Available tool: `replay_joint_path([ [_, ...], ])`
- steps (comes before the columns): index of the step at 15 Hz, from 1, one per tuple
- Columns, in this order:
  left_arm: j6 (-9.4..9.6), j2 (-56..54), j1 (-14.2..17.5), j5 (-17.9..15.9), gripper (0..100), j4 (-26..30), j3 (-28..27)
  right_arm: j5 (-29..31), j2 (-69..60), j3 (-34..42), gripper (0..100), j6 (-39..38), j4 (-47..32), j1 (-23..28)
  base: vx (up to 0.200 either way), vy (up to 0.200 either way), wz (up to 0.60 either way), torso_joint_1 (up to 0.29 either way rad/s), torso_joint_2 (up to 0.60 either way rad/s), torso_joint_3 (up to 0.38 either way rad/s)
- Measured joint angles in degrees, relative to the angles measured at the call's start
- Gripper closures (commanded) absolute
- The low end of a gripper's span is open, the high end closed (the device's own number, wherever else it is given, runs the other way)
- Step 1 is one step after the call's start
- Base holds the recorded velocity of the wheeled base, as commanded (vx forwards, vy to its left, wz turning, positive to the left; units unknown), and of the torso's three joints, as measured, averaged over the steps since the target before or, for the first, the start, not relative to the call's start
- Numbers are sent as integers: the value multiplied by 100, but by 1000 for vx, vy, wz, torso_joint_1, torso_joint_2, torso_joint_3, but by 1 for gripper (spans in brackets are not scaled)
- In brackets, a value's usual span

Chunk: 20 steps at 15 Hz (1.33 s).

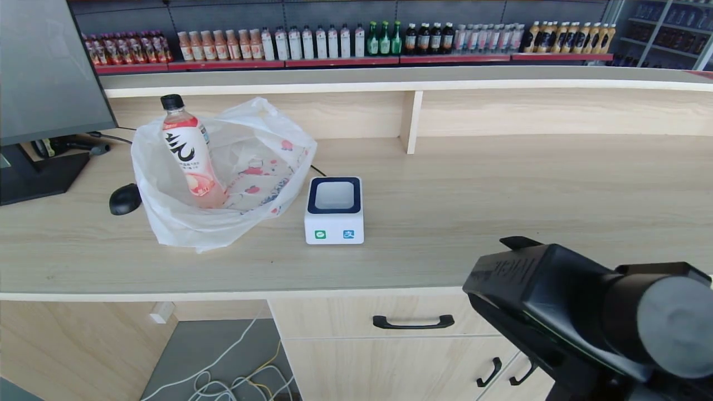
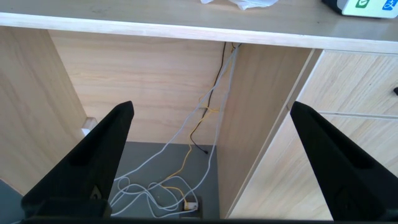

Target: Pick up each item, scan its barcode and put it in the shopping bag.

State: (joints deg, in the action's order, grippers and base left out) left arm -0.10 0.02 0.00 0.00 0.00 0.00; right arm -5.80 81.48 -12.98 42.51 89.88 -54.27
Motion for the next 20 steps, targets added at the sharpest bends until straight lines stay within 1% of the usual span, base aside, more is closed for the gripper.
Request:
replay_joint_path([
  [1,2,-2,0,0,0,0,0,-5,96,-121,100,104,0,-66,0,0,0,0,0,0],
  [4,0,-2,0,0,0,0,0,-350,488,-606,100,579,6,-228,0,0,0,0,0,0],
  [6,0,-2,0,0,0,0,0,-402,685,-707,100,1253,2,-501,0,0,0,0,0,0],
  [7,0,0,0,0,0,0,0,-446,705,-716,100,1365,2,-532,0,0,0,0,0,0],
  [9,2,0,0,0,0,0,0,-719,686,-667,100,1560,4,-377,0,0,0,0,0,0],
  [10,2,-2,0,0,0,0,0,-739,685,-644,100,1702,9,-355,0,0,0,0,0,0],
  [12,0,0,0,0,0,0,0,-702,757,-623,100,2121,4,-581,0,0,0,0,0,0],
  [14,2,0,-5,0,0,0,0,-670,755,-727,100,2328,9,-683,0,0,0,0,0,0],
  [17,2,0,-2,0,0,0,0,-407,735,-851,100,2754,6,-956,0,0,0,0,0,0],
  [18,2,0,-2,0,0,0,0,-410,705,-834,100,2788,6,-967,0,0,0,0,0,0],
  [20,2,0,0,0,0,0,0,-508,622,-724,100,2926,11,-813,0,0,0,0,0,0],
])
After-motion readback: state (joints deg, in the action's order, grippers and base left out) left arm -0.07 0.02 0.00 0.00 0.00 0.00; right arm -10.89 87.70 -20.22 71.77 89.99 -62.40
